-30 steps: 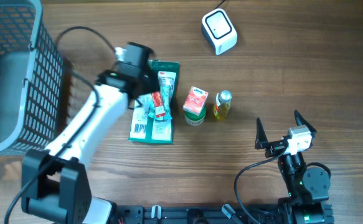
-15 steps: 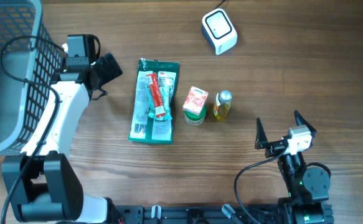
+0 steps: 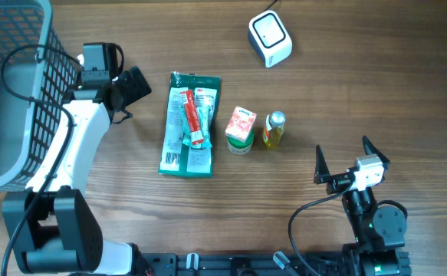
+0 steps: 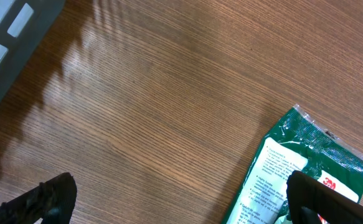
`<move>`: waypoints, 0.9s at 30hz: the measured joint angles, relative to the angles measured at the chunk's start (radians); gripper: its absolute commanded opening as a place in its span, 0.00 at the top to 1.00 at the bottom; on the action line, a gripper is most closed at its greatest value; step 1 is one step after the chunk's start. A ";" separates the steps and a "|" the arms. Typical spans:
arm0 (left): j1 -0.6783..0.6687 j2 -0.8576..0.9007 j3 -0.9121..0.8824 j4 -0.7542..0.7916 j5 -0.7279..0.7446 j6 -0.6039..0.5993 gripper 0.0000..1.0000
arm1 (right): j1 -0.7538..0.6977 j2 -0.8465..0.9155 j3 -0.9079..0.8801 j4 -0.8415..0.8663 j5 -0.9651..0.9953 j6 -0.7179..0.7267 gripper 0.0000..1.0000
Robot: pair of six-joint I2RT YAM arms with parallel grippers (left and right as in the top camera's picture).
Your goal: Scan the item barcode
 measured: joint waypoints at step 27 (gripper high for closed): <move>0.000 0.000 0.000 -0.003 0.000 0.000 0.00 | 0.000 0.000 0.000 0.054 -0.096 0.063 0.00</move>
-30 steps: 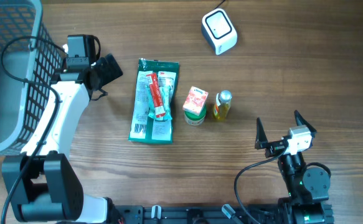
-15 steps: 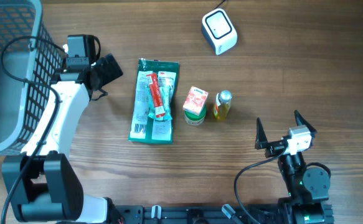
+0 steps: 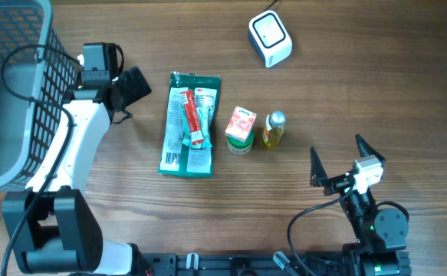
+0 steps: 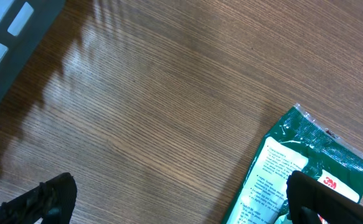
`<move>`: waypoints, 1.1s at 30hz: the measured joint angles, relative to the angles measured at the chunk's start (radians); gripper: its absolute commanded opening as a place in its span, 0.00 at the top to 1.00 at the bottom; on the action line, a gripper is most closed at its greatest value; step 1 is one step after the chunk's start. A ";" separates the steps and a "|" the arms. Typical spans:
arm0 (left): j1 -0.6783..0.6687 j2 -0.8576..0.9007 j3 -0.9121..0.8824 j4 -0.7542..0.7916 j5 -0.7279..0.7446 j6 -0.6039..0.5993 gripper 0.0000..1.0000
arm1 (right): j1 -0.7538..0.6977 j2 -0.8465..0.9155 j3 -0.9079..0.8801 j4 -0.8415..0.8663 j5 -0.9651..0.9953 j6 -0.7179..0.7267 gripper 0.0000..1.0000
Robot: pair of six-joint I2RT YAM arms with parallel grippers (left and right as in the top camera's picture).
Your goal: Scan the item barcode
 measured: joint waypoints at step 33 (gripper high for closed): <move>0.000 0.000 0.000 0.000 0.003 0.000 0.00 | 0.000 0.721 1.320 -1.094 0.011 0.068 0.00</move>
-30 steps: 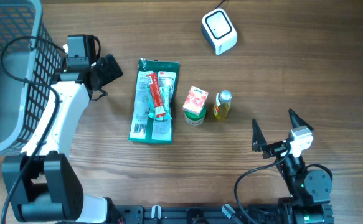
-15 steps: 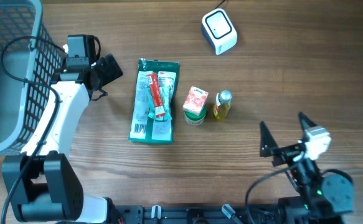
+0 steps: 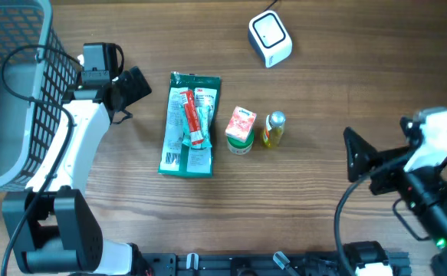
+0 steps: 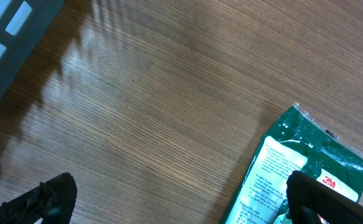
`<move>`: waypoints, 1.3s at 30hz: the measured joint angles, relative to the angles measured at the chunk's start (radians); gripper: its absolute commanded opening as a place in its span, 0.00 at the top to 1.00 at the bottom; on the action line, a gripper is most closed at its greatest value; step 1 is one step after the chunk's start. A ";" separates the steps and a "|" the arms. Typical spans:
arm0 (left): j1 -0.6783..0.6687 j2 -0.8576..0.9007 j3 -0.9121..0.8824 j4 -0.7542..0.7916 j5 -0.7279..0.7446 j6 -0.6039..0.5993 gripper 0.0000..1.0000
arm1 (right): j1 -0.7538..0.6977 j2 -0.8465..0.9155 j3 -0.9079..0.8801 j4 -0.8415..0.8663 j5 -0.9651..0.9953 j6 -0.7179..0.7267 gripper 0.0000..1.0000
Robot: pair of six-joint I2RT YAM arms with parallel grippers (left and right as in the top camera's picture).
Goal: Scan the item barcode
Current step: 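Move the right gripper from rest over the yellow bottle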
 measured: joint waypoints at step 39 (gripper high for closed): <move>0.000 0.000 0.000 0.000 0.001 0.000 0.00 | 0.246 0.793 0.143 -0.154 0.035 0.253 0.05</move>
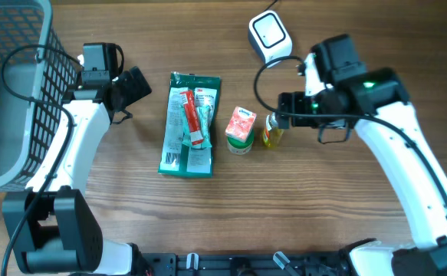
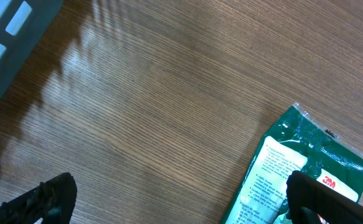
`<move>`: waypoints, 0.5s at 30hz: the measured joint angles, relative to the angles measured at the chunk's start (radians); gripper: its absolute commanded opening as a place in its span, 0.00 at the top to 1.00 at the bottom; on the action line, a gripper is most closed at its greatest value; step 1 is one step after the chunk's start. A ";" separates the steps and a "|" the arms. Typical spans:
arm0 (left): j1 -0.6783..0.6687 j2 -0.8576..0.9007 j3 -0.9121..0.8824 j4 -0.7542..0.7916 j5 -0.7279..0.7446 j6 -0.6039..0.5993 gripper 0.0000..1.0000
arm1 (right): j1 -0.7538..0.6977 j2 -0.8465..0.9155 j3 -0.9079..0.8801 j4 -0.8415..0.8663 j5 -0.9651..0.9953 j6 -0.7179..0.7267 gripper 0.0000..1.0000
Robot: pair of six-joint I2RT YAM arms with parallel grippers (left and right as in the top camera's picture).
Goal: Scan the item barcode
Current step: 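Move the right gripper from rest over the yellow bottle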
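Note:
A white barcode scanner (image 1: 270, 38) stands at the back of the table. In a row mid-table lie a green packet (image 1: 190, 125) with a red tube (image 1: 186, 115) on top, a small red-and-green carton (image 1: 240, 129) and a small yellow bottle (image 1: 273, 129). My right gripper (image 1: 282, 112) is open, right beside the bottle's capped end, holding nothing. My left gripper (image 1: 135, 86) hovers open left of the packet. In the left wrist view its fingers (image 2: 51, 196) spread wide over bare wood, with the packet's corner (image 2: 306, 158) at the right.
A grey wire basket (image 1: 8, 92) fills the table's left side, and its rim (image 2: 7, 37) shows in the left wrist view. The scanner's cable runs off the back edge.
My right arm has moved from the table's front right to the middle, and its open gripper now sits at the yellow bottle. The left arm and all items are unchanged.
My right gripper stood open near the front right edge, then a little further left, then higher at the right side. Now it is at the yellow bottle. The left gripper stayed open beside the green packet throughout, and no item has moved.

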 measured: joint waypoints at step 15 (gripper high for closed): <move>0.000 0.000 0.000 0.000 0.000 0.000 0.00 | 0.077 0.195 0.000 0.063 0.052 0.060 0.13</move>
